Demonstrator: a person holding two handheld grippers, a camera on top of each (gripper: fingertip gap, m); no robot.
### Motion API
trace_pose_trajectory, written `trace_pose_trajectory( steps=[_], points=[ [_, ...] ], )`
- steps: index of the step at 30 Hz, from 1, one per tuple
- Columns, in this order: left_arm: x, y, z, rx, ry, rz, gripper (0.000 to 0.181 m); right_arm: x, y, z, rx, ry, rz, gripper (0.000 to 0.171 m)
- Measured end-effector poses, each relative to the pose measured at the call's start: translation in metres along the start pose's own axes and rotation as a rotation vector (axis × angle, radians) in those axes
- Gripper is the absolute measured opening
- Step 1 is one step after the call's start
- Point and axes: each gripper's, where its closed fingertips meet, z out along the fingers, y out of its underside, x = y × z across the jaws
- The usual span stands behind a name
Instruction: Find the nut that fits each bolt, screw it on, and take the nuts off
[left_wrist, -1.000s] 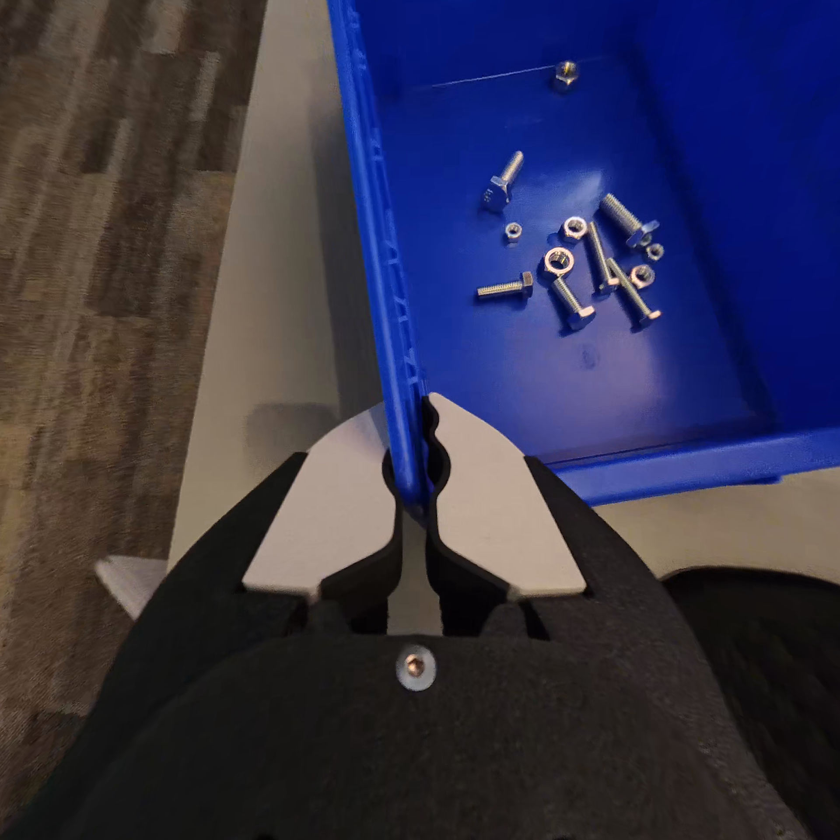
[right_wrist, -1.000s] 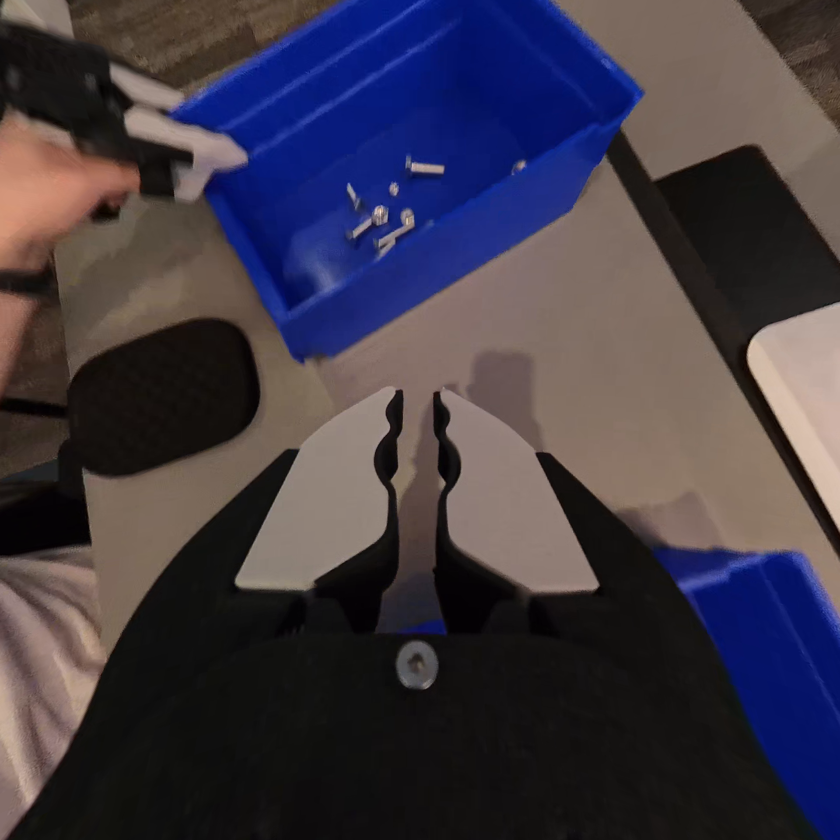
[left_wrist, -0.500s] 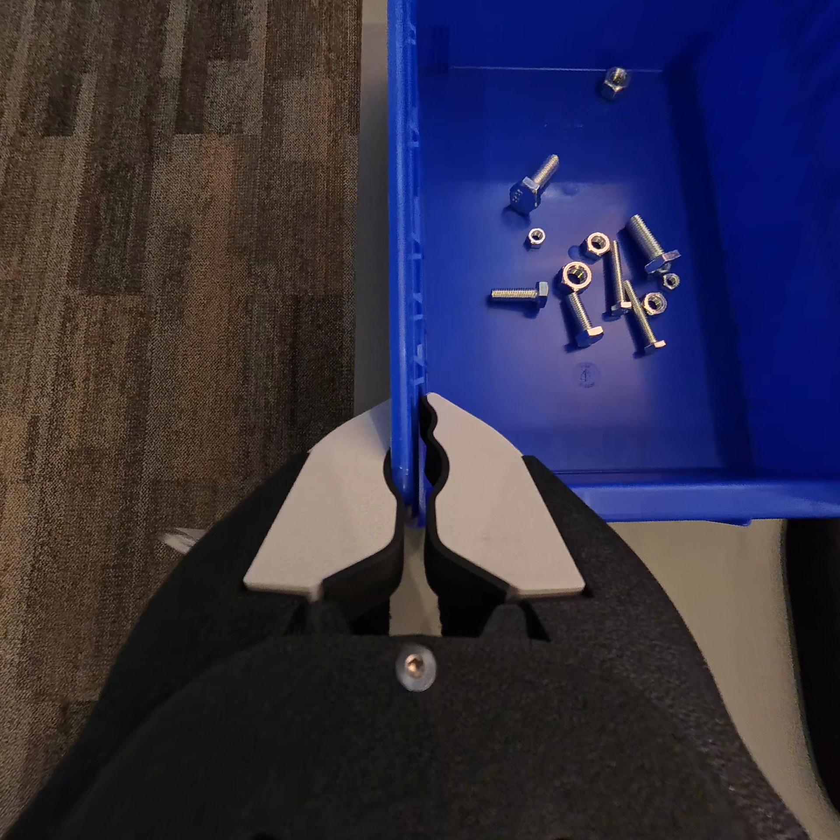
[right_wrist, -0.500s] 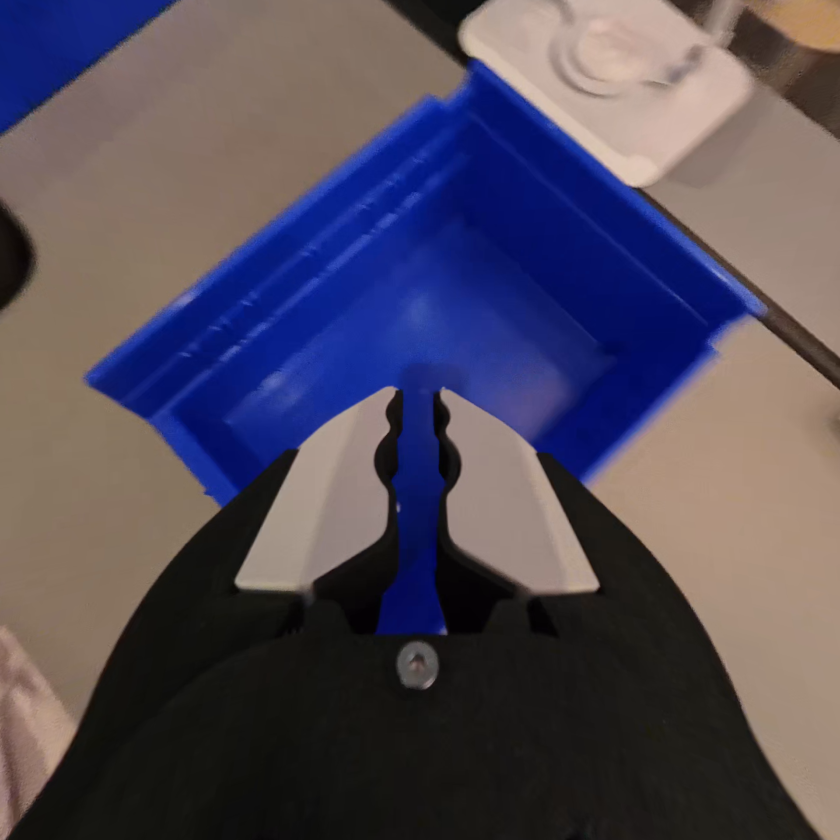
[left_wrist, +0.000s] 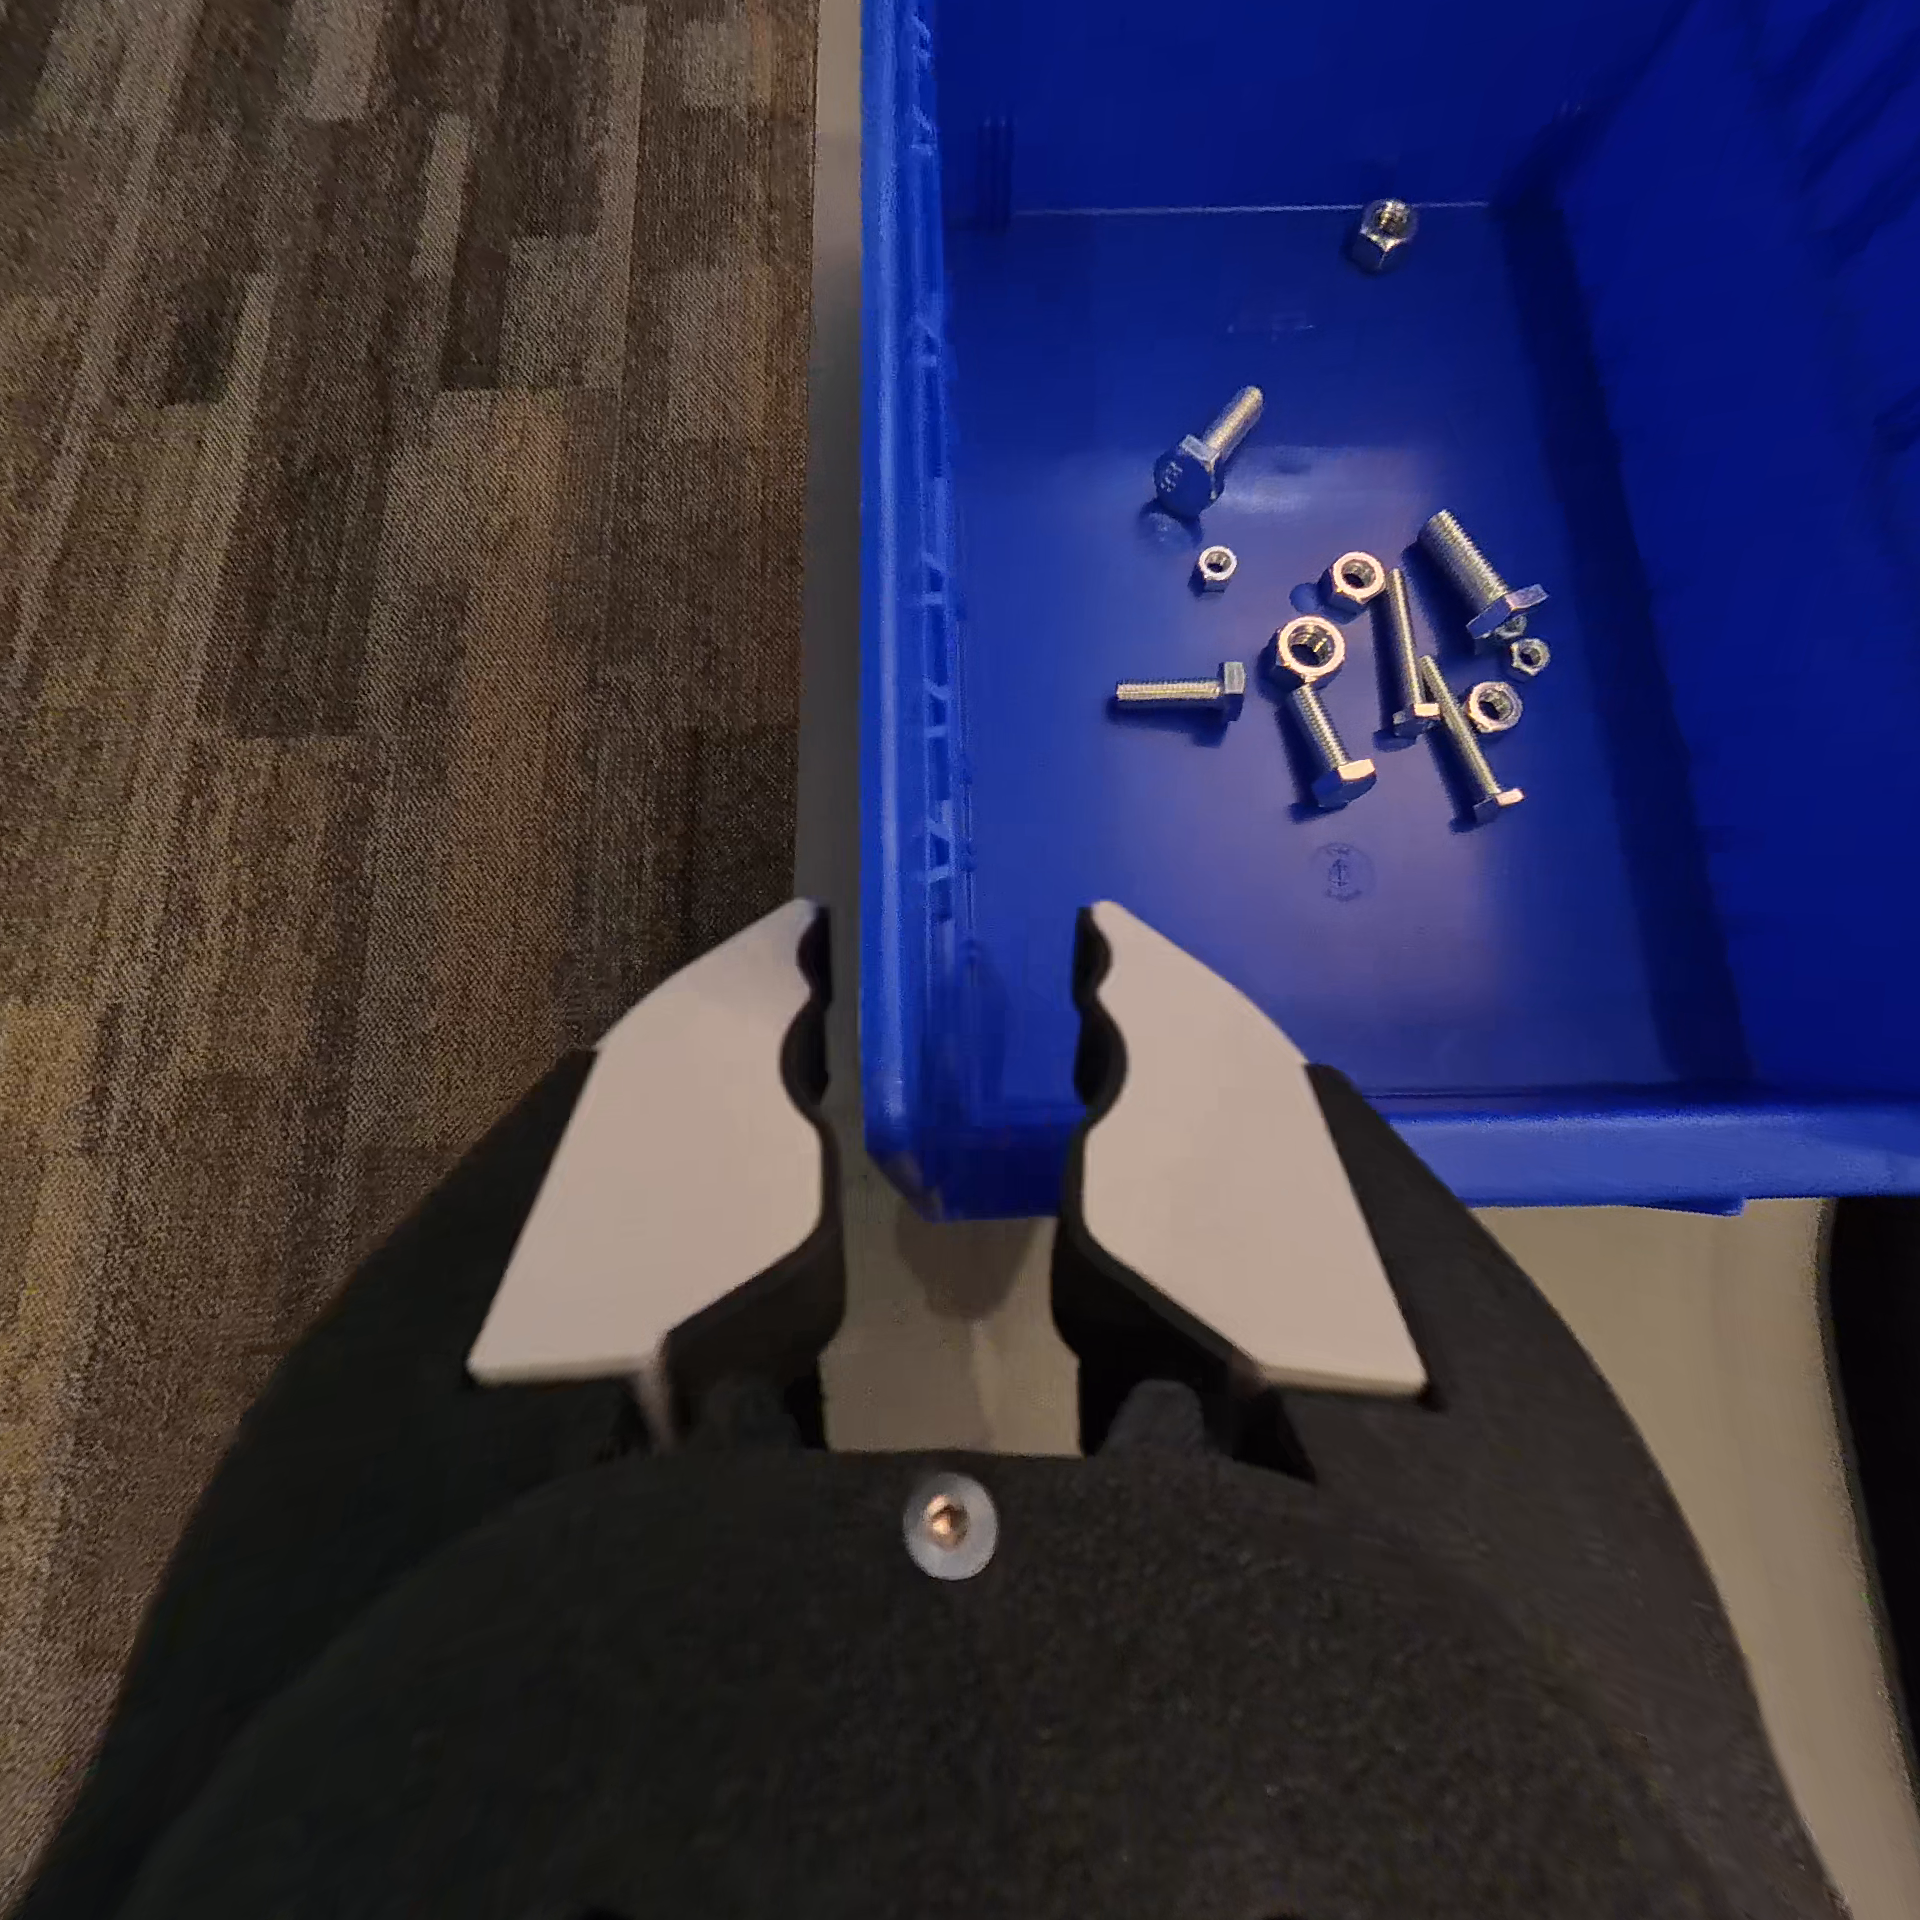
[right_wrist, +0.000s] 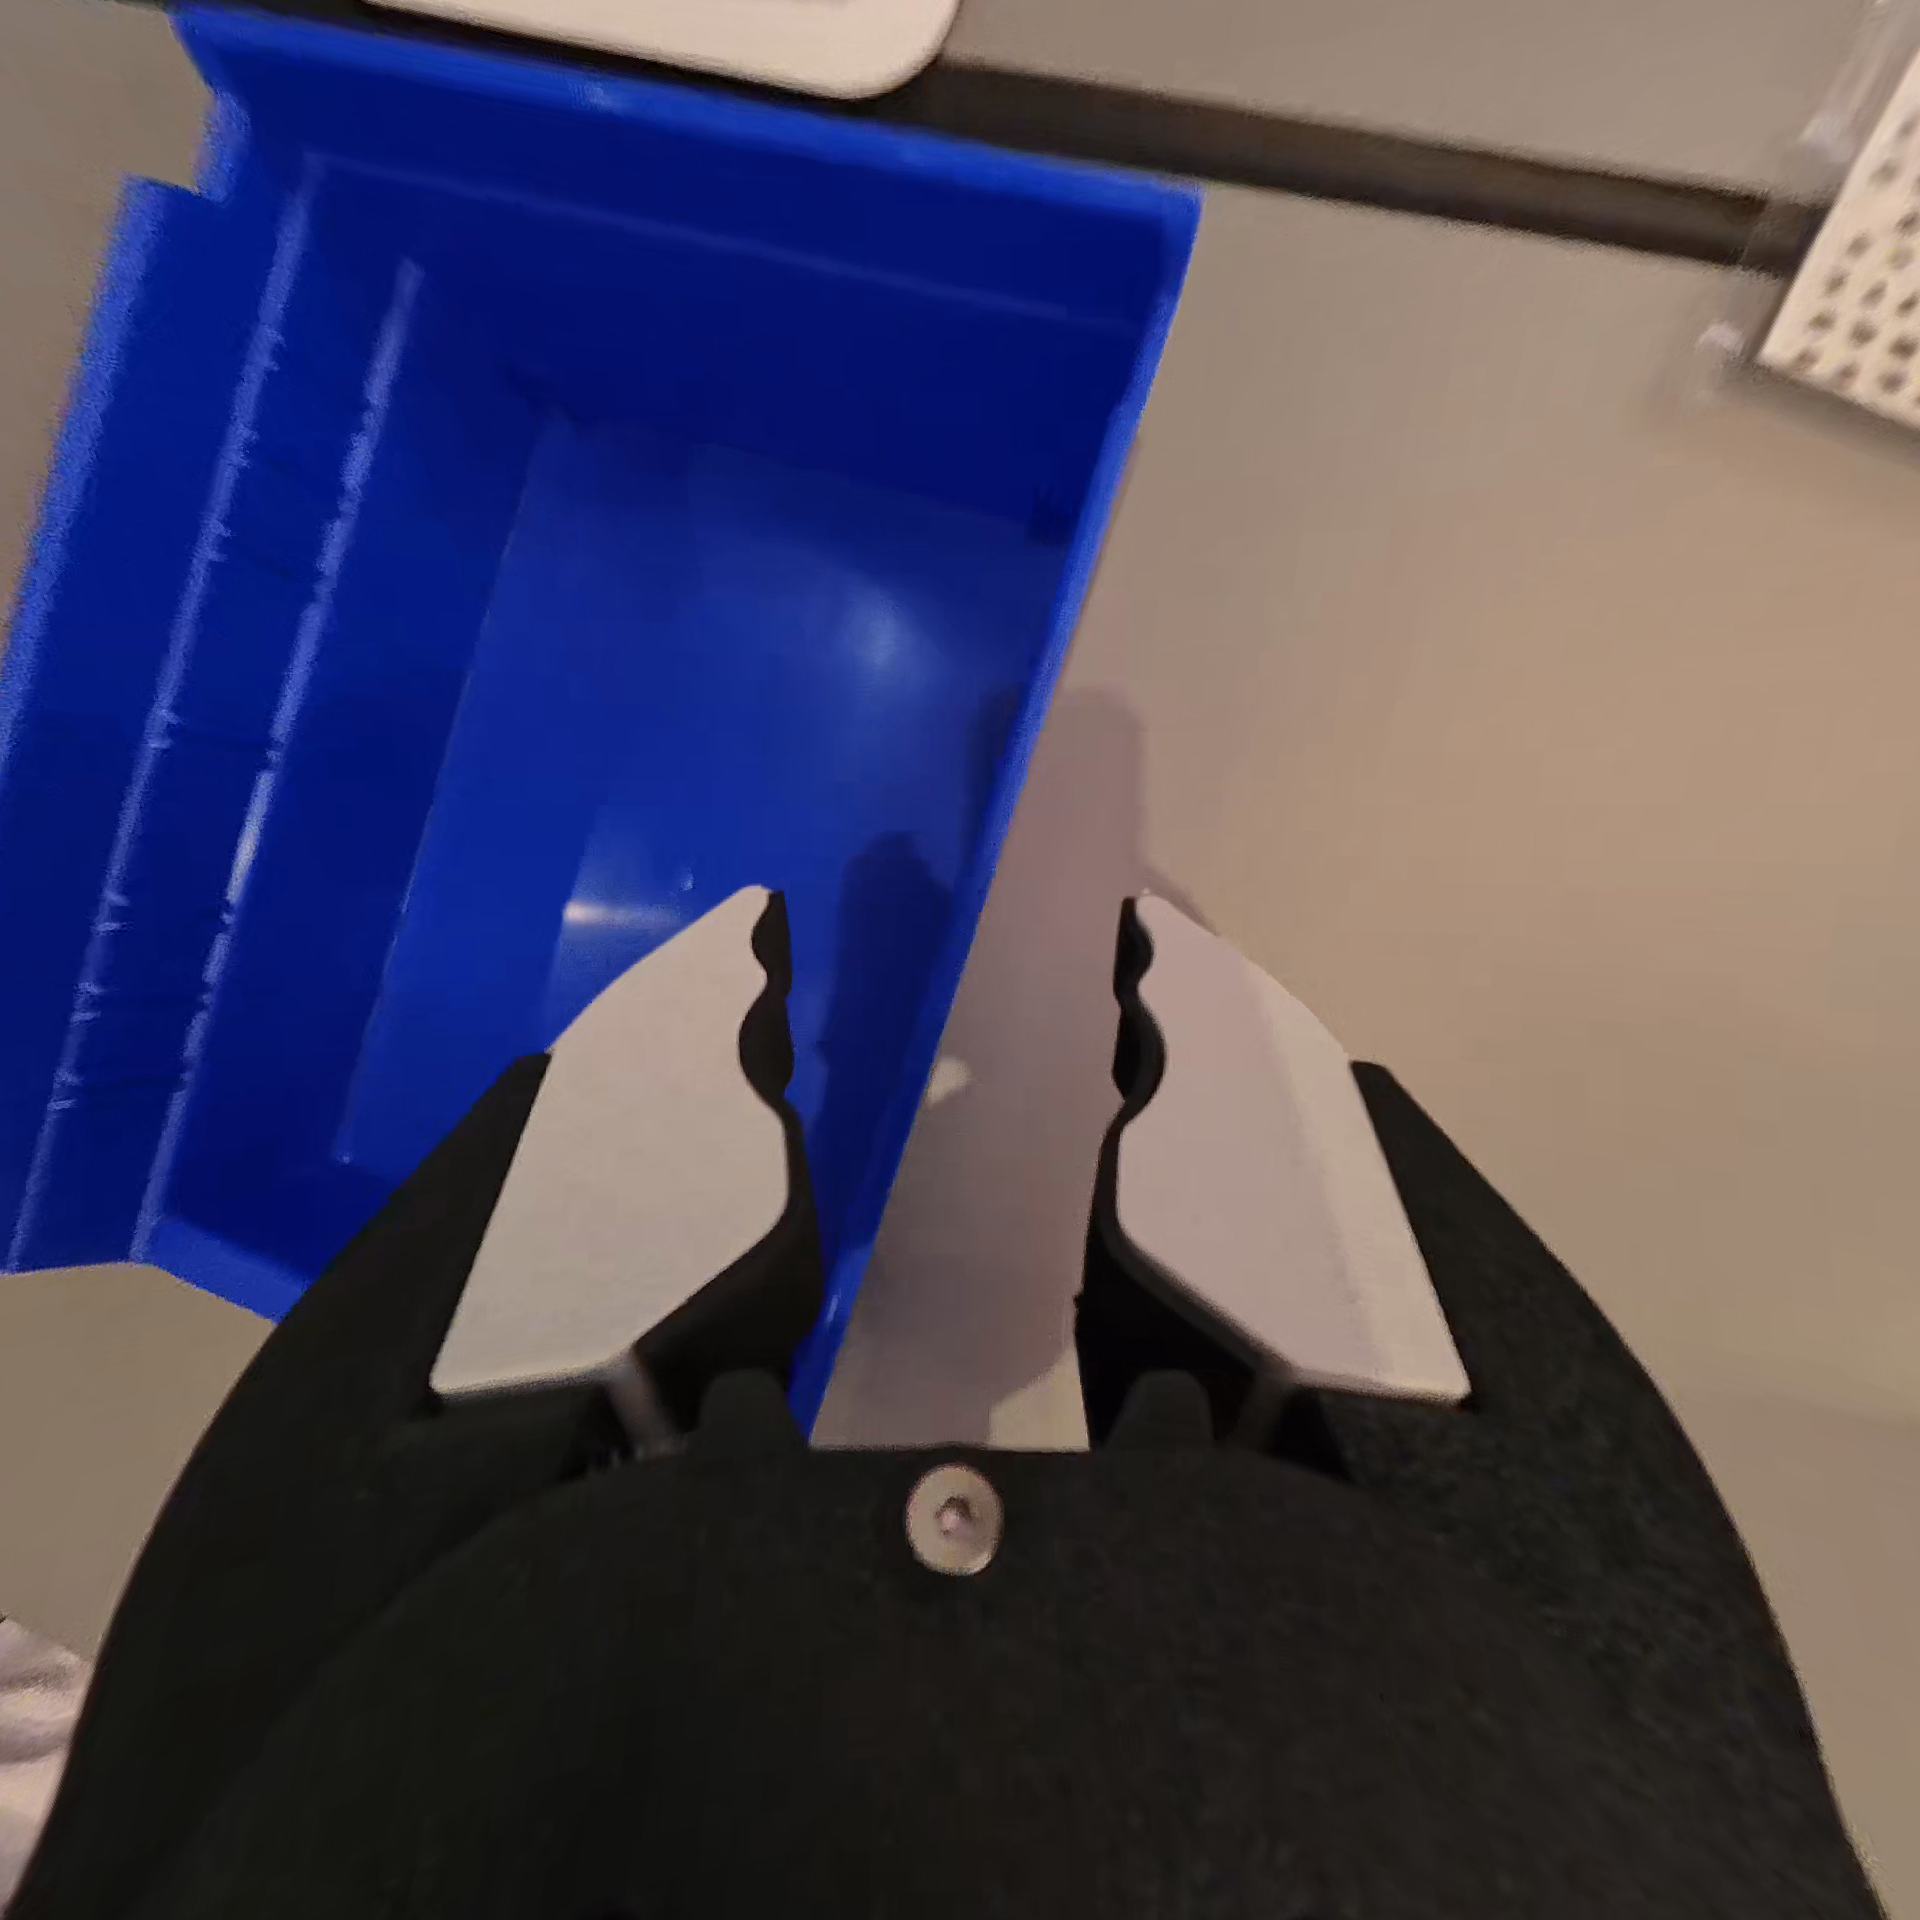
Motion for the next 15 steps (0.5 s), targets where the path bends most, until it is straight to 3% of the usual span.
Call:
trace_pose_trajectory(
  steps=[2,6,9,15],
  points=[
    [0.002,-0.005,-0.007,0.049,-0.007,-0.008,0.059,-0.001,0.01,0.015,-0.09,0.018,-0.008,0.055],
    [0.01,-0.023,-0.043,0.19,-0.079,0.007,0.062,0.002,0.035,0.036,-0.337,0.039,-0.057,0.009],
    [0.032,-0.033,-0.076,0.272,-0.106,0.019,0.061,0.012,0.028,0.039,-0.396,0.047,-0.038,0.008],
    [0.096,-0.035,-0.105,0.324,0.018,0.027,0.057,0.068,0.013,0.038,-0.396,0.02,-0.031,0.005]
  ],
)
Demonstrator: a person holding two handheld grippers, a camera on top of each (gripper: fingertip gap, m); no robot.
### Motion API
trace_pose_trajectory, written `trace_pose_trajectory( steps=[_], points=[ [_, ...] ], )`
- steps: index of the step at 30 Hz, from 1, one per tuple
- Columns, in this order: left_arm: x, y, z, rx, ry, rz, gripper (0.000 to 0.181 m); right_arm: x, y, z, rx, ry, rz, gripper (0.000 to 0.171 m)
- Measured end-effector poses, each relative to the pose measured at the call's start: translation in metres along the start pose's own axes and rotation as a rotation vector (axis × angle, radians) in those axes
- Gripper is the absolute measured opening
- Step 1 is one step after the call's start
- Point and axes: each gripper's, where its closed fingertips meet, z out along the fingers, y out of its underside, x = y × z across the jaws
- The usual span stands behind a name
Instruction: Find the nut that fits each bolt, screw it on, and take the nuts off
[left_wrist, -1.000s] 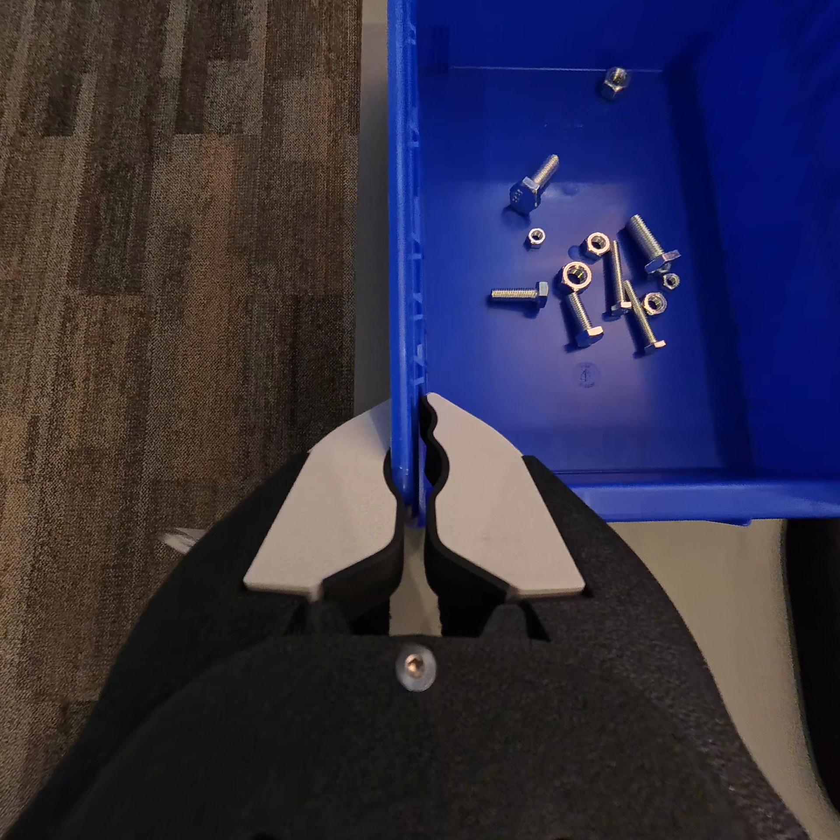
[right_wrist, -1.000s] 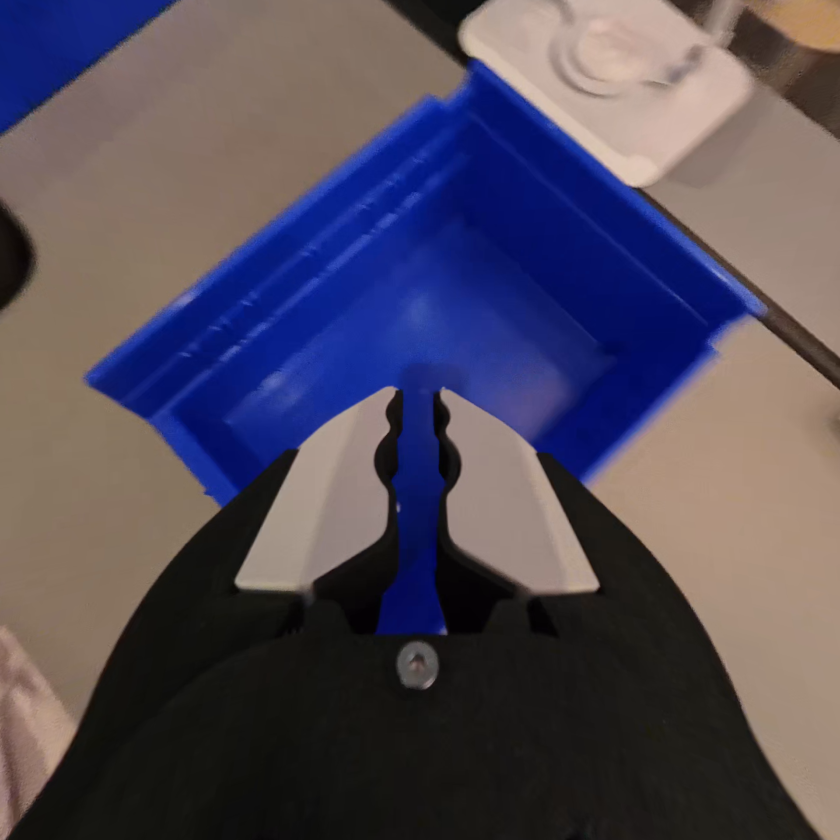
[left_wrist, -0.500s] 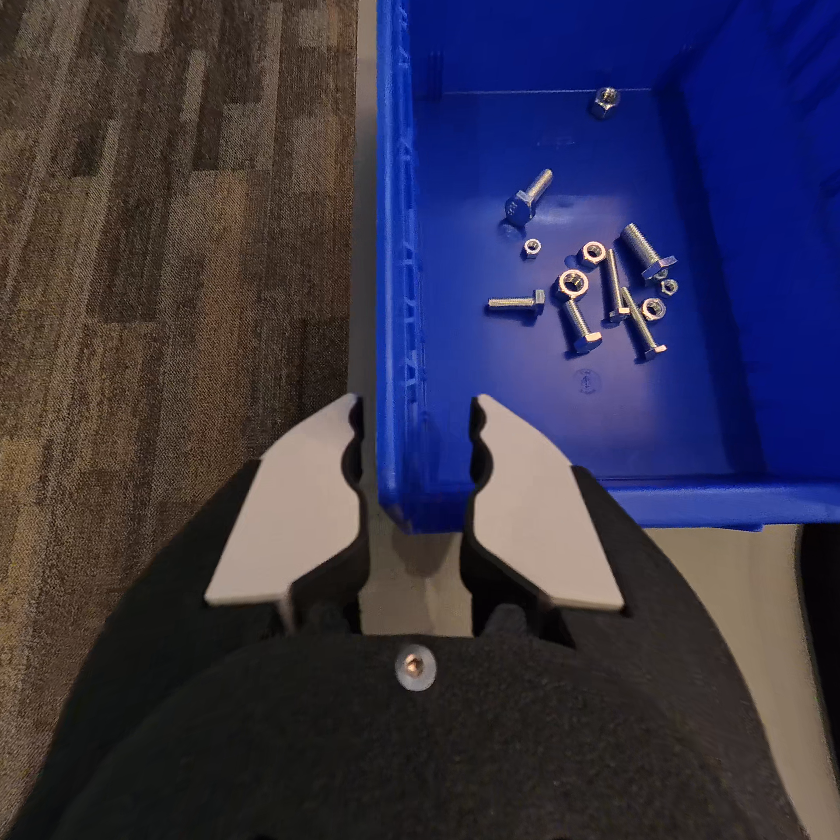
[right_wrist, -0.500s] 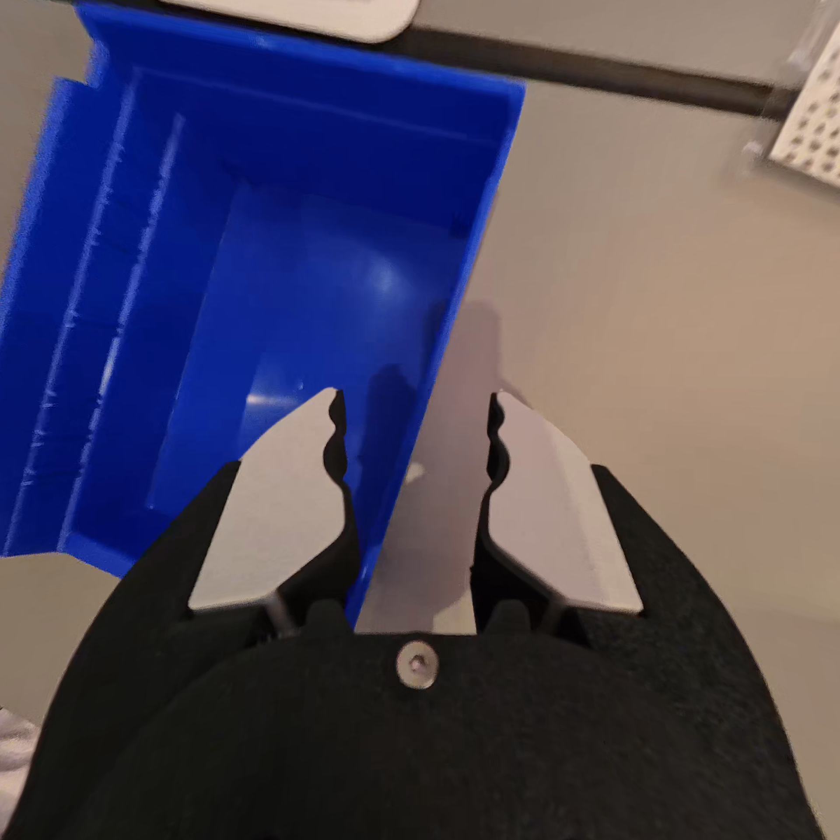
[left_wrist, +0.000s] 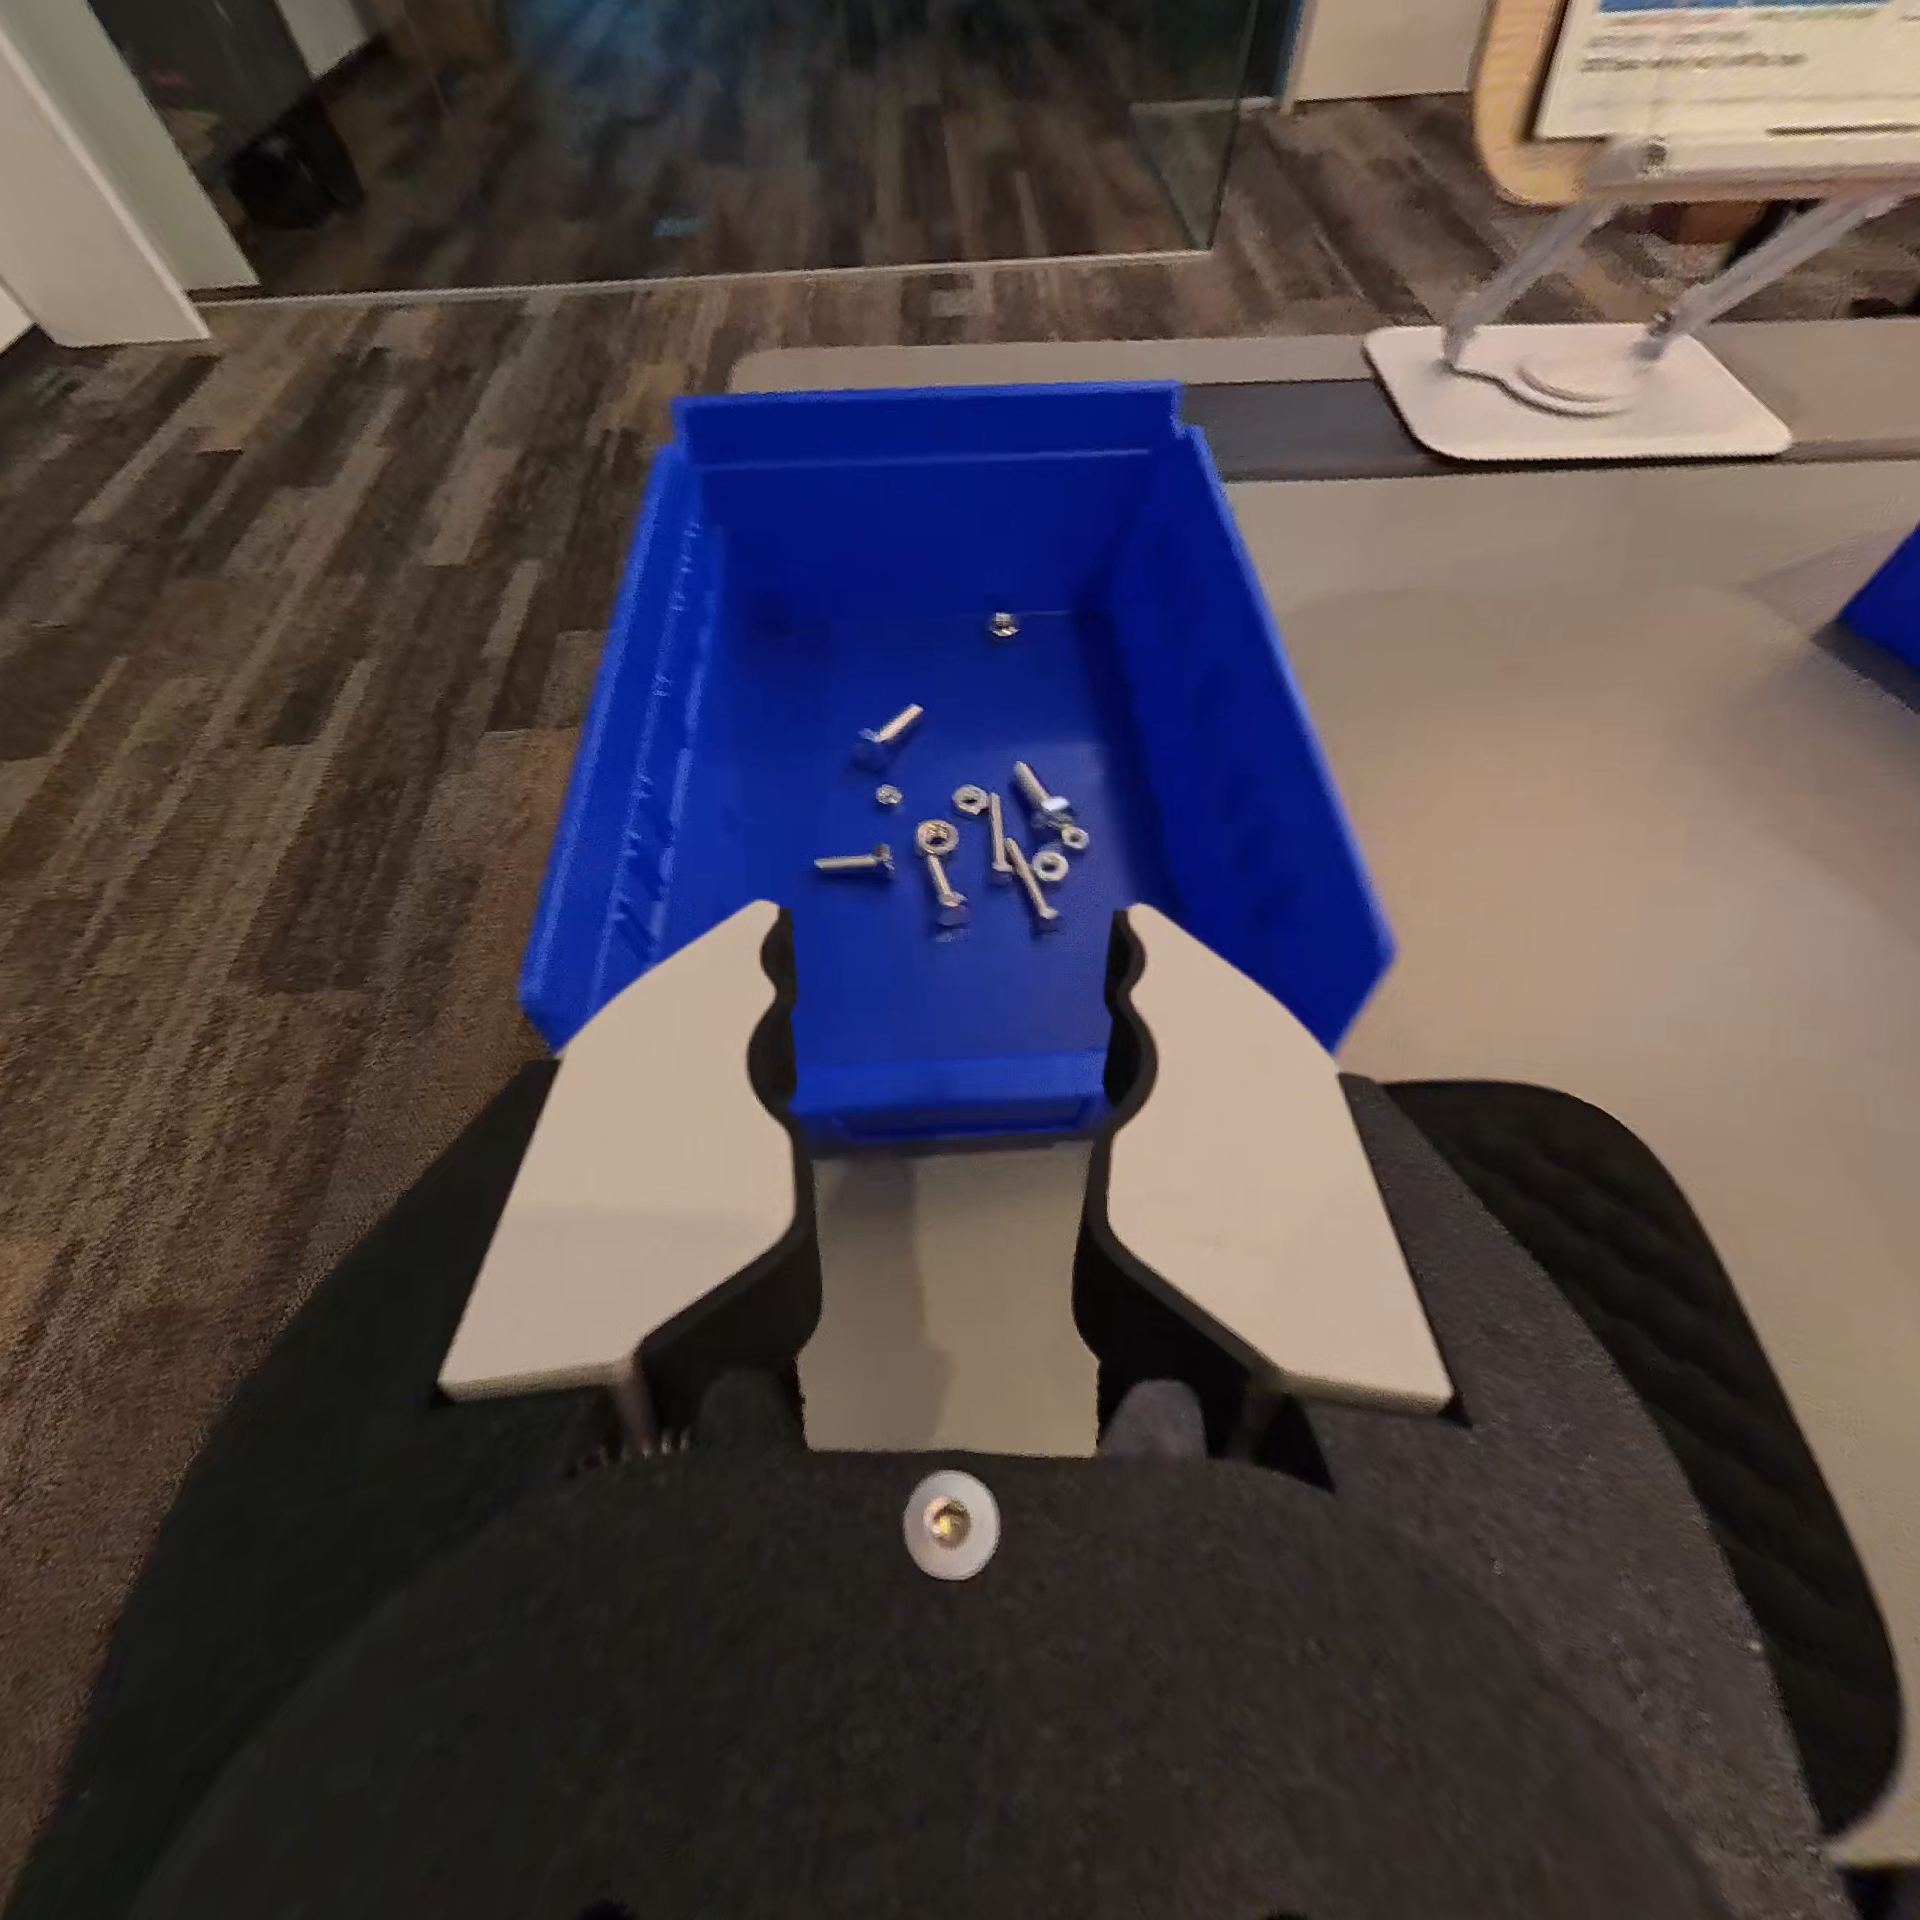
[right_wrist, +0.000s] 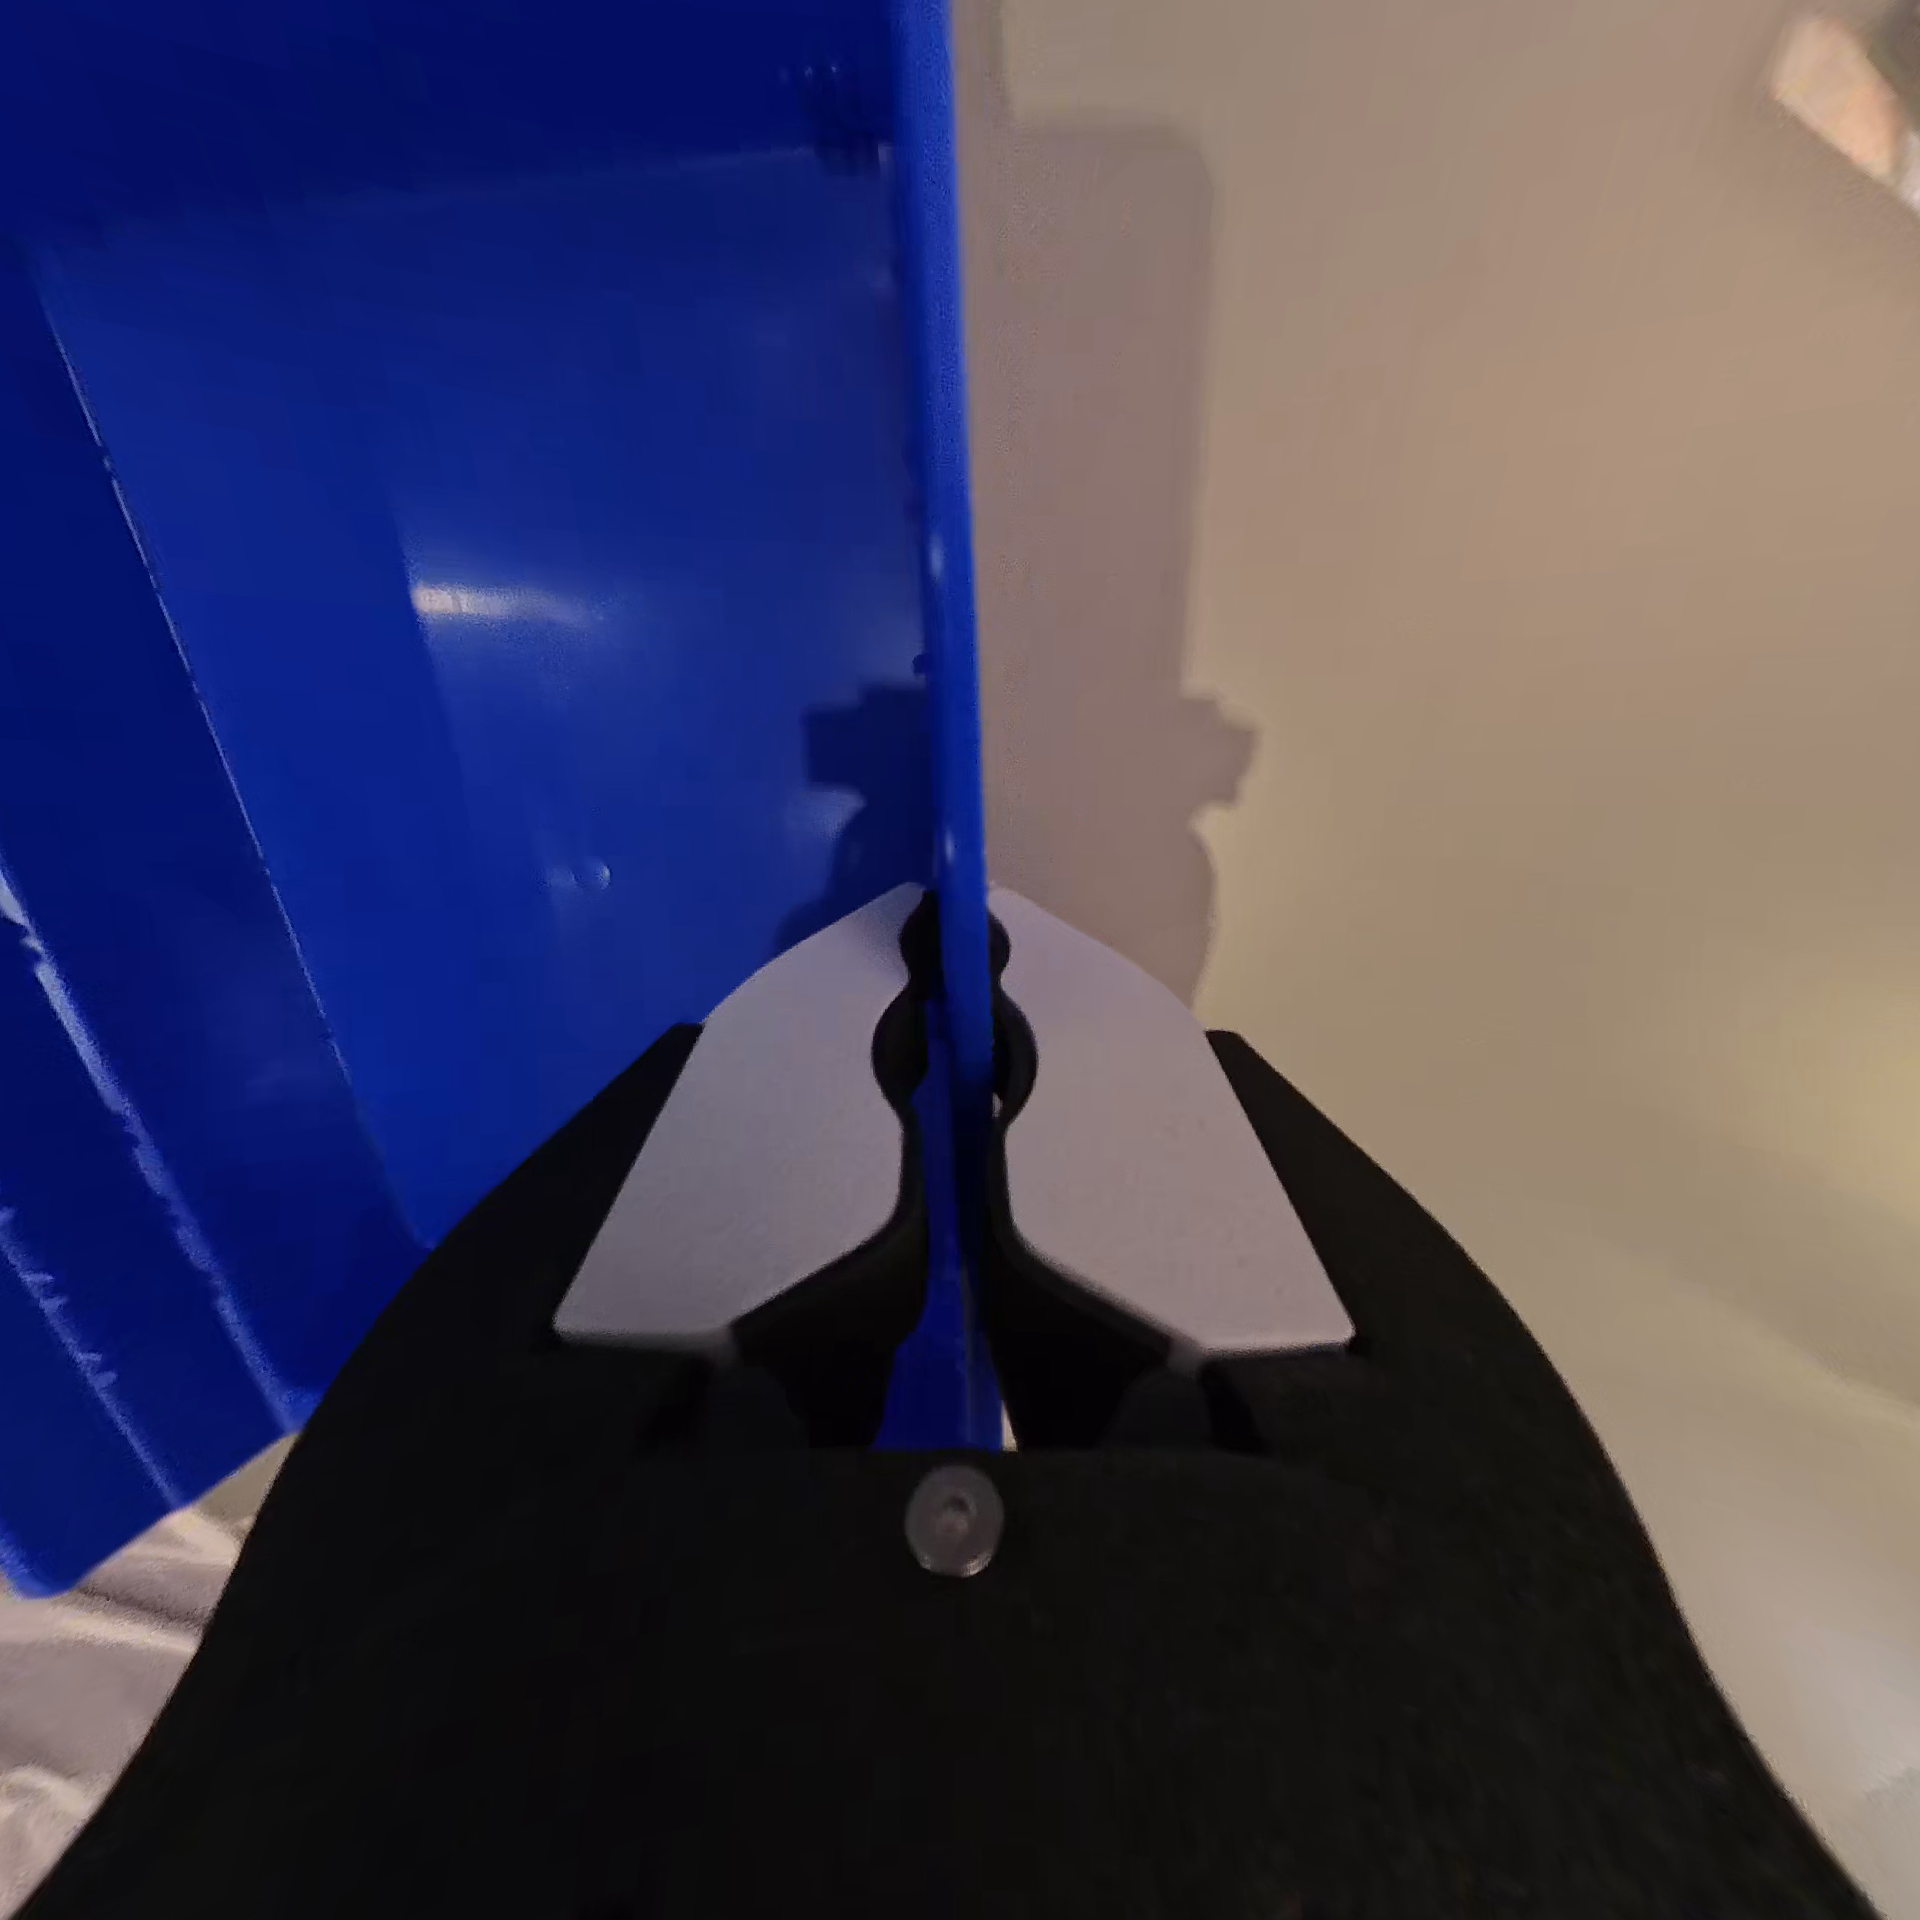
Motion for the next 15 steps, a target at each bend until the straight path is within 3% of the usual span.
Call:
trace_pose_trajectory(
  steps=[9,15],
  points=[
    [0.039,-0.001,-0.014,0.003,0.055,-0.024,0.055,0.142,0.071,-0.031,0.013,0.02,0.071,0.005],
    [0.041,-0.019,-0.014,0.041,0.005,-0.052,0.055,0.23,0.123,-0.051,0.028,0.066,0.156,0.006]
  ],
)
